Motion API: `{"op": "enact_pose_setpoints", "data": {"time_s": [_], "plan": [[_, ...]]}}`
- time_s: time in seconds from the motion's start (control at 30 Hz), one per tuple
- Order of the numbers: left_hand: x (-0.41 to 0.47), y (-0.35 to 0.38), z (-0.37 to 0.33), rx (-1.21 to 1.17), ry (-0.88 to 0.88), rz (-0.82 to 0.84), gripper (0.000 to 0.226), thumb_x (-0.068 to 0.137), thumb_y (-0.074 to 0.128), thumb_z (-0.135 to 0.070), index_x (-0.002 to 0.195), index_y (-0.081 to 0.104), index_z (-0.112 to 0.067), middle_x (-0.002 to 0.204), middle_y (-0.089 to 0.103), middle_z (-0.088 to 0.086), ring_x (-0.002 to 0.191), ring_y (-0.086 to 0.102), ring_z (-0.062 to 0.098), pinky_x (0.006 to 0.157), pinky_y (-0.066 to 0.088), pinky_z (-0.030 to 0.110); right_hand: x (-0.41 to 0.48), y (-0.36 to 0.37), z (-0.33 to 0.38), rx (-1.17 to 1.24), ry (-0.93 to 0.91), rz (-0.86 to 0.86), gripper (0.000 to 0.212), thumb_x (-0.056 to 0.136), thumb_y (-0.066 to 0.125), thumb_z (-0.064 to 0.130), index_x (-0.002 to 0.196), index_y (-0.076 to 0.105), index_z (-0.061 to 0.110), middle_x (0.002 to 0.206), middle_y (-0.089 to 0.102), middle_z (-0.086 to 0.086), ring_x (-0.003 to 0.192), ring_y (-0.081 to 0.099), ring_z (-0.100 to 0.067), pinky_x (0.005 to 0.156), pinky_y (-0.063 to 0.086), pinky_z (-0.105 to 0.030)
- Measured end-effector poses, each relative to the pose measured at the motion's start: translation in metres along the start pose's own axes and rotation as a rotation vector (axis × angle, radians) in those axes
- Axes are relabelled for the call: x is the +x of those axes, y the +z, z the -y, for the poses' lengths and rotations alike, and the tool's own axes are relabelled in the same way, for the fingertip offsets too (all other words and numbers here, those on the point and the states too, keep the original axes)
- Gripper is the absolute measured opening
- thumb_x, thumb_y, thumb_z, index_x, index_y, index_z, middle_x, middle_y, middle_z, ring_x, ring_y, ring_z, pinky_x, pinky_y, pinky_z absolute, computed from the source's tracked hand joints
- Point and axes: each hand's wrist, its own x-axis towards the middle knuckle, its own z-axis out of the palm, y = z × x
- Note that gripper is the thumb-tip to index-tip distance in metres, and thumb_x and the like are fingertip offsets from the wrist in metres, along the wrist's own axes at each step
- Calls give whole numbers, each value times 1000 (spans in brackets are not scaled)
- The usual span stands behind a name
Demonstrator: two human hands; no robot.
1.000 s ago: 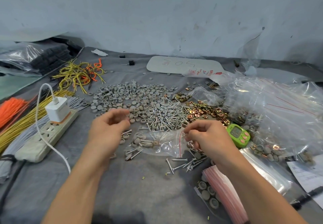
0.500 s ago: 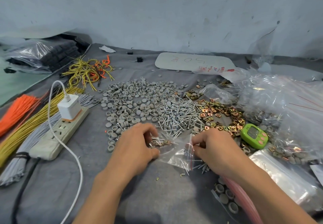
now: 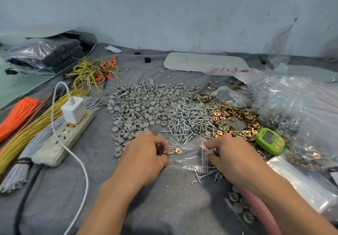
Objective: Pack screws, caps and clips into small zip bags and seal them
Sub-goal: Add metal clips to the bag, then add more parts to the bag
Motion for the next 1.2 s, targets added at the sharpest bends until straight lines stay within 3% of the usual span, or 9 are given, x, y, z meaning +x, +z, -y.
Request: {"op": "enact_pose_setpoints", "data": {"time_s": [0.23, 0.4, 0.5, 0.63, 0.8, 0.9, 1.0, 1.07, 1.2], "plan": [[-3, 6, -2, 67, 57, -64, 10, 82, 72, -44, 92, 71, -43, 85, 45, -16, 80, 45, 2, 70, 37, 29, 0, -1, -2, 20, 8, 25, 26, 98, 63, 30, 114, 71, 47, 60, 63, 11, 56, 55, -3, 51, 39, -27], [-2, 4, 0, -44, 33, -75, 11, 86, 72, -51, 94, 78, -46, 83, 53, -18, 78, 52, 2, 69, 43, 28, 0, -1, -3, 26, 29, 22, 27, 96, 65, 31, 118, 71, 47, 49, 56, 14, 45, 45, 0, 48, 34, -23], [-2, 9, -5, 52, 48, -126, 8, 88, 70, -47, 89, 74, -41, 80, 49, -22, 80, 51, 7, 75, 41, 30, 0, -2, -3, 41, 17, 28, 24, 95, 66, 29, 109, 74, 46, 51, 63, 16, 45, 53, 2, 45, 34, -21], [0, 12, -12, 103, 52, -128, 3, 84, 68, -38, 84, 71, -38, 78, 54, -19, 76, 50, 7, 74, 37, 30, 0, -2, -3, 41, -2, 25, 23, 93, 67, 25, 106, 74, 43, 63, 70, 4, 54, 60, -6, 50, 42, -23], [-2, 12, -16, 19, 7, -130, 13, 84, 70, -31, 81, 73, -43, 56, 57, -18, 60, 50, -6, 76, 43, 29, -2, -2, -4, 129, -3, 2, 22, 88, 76, 23, 93, 78, 44, 53, 63, 12, 47, 56, -3, 43, 39, -15], [-3, 14, -18, -74, 45, -169, 15, 83, 74, -33, 93, 75, -44, 64, 56, -19, 65, 53, -4, 76, 46, 25, -3, -5, -5, 205, -11, -58, 21, 84, 81, 20, 74, 78, 38, 58, 64, 26, 58, 60, 6, 49, 42, -11], [-4, 17, -22, -52, 73, -175, 18, 87, 73, -37, 103, 77, -45, 77, 57, -22, 73, 52, 0, 90, 50, 33, -5, -7, -7, 253, -9, -82, 22, 83, 82, 19, 73, 77, 38, 65, 67, 30, 66, 63, 9, 57, 47, -9], [-3, 18, -23, -16, 75, -196, 15, 88, 74, -36, 101, 79, -43, 82, 61, -18, 80, 53, 5, 95, 50, 37, -5, -8, -8, 296, -12, -83, 21, 84, 82, 19, 78, 79, 38, 68, 69, 31, 67, 65, 9, 62, 49, -8], [-1, 20, -24, 39, 98, -238, 11, 85, 75, -30, 88, 81, -39, 72, 54, -21, 75, 48, 5, 90, 47, 34, -5, -11, -12, 407, -2, -75, 34, 86, 79, 13, 73, 75, 44, 75, 72, 29, 73, 69, 5, 69, 57, -14]]}}
